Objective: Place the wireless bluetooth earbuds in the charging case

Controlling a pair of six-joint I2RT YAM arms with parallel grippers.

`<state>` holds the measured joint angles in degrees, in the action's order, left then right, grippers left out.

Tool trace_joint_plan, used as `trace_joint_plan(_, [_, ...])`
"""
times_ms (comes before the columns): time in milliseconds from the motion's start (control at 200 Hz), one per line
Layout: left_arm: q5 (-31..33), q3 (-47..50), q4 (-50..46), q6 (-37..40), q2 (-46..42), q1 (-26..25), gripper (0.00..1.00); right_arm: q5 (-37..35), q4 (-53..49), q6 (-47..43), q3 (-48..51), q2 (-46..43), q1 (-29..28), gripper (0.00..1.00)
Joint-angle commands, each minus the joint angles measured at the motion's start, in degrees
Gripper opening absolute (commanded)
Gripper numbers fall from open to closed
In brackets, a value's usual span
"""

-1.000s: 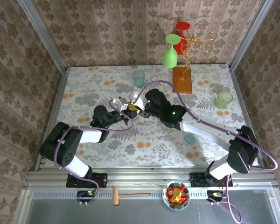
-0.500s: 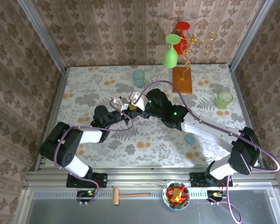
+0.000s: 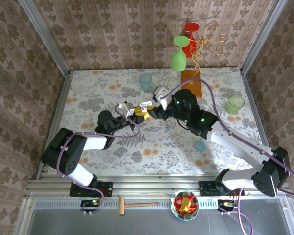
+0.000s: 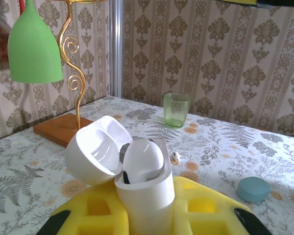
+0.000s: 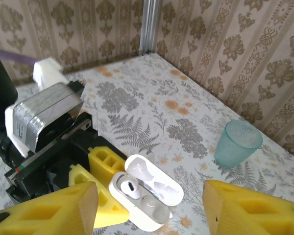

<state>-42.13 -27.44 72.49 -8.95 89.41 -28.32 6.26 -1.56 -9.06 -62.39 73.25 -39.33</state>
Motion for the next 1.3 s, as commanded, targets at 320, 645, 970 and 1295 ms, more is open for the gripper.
trace_joint_plan(320, [-8.86,-1.09,1.75,12.77,-0.85,1.77,0.0,1.62,-6.67,27.99,3.31,-1.27,12.16,0.73])
trace_joint_plan(645, [-10.19,-0.61,1.69,15.4,-0.86,1.2,0.0,-8.59,-24.5,29.72,5.77,3.67,28.03,0.69])
trace_joint_plan(970, [-10.97,0.84,1.69,19.22,-1.69,0.73,0.0,-10.24,-47.39,16.06,-9.62,24.87,34.45,0.64])
trace_joint_plan(1295, [-11.74,0.58,1.72,20.27,-0.32,0.37,0.0,-7.26,-55.07,10.69,-20.82,38.0,36.43,0.47])
